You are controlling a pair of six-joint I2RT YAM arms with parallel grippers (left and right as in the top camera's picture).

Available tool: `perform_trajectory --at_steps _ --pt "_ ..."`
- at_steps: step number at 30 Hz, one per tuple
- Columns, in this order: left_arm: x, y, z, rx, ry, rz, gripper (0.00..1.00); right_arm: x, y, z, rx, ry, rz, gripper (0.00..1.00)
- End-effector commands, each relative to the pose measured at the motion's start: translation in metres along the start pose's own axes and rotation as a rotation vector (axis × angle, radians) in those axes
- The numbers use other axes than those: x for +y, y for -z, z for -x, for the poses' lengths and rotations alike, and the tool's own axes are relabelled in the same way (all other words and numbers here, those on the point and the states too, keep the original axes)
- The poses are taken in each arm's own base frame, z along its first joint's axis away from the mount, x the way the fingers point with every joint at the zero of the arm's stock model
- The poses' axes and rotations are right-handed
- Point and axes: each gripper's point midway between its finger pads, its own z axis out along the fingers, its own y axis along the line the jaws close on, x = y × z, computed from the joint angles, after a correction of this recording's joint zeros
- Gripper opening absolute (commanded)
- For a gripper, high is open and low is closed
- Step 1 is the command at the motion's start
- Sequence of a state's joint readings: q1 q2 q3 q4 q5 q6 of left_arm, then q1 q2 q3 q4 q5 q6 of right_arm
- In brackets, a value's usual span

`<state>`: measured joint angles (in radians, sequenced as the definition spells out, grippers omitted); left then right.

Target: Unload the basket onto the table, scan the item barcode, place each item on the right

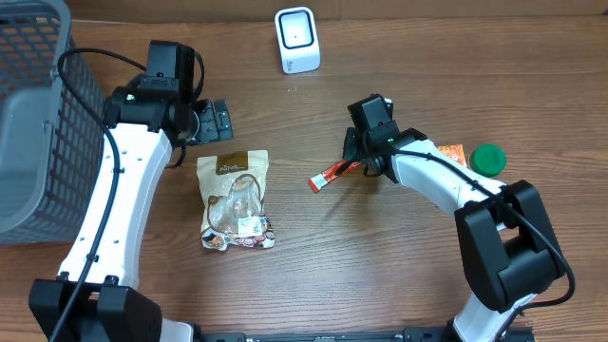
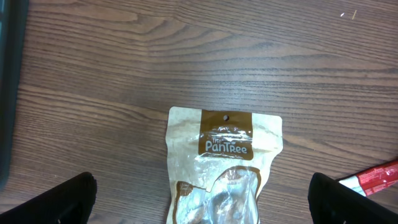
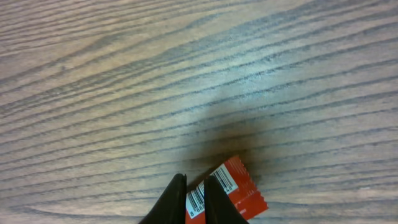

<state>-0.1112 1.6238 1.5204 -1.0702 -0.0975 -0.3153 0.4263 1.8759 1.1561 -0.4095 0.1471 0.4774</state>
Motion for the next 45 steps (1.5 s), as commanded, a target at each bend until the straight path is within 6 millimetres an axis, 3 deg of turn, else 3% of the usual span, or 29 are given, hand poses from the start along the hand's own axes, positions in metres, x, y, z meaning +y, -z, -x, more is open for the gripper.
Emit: perform_trajectory --at_steps 1,6,10,26,28,33,38,42,45 --pt "-0.005 0.002 0.004 -0.01 0.009 -0.012 1.0 -0.005 0.006 -0.002 0.003 -0.031 -0.022 0.09" --pt "-0.005 0.002 0.004 -0.01 0.009 -0.012 1.0 -0.024 0.009 -0.031 0.112 -0.242 -0.113 0.09" --pt "-0.005 0.002 0.004 -0.01 0.009 -0.011 1.0 -0.03 0.011 -0.042 0.15 -0.257 -0.144 0.09" --pt "-0.005 0.002 0.004 -0.01 0.009 -0.012 1.0 -0.009 -0.007 -0.047 0.115 -0.29 0.004 0.04" --pt "-0.005 0.002 0.004 -0.01 0.009 -0.012 1.0 -0.006 -0.008 -0.042 0.092 -0.257 0.028 0.04" --pt "-0.005 0.002 0.004 -0.01 0.009 -0.012 1.0 0.025 -0.006 -0.02 0.019 -0.056 0.188 0.05" --pt "-0.005 0.002 0.004 -0.01 0.009 -0.012 1.0 0.035 -0.001 0.0 -0.05 0.023 0.234 0.19" --pt "-0.005 0.002 0.004 -0.01 0.009 -0.012 1.0 0.046 0.02 0.017 -0.034 0.023 0.275 0.27" --pt "-0.005 0.002 0.004 -0.01 0.009 -0.012 1.0 0.057 0.048 0.018 0.045 -0.002 0.319 0.33"
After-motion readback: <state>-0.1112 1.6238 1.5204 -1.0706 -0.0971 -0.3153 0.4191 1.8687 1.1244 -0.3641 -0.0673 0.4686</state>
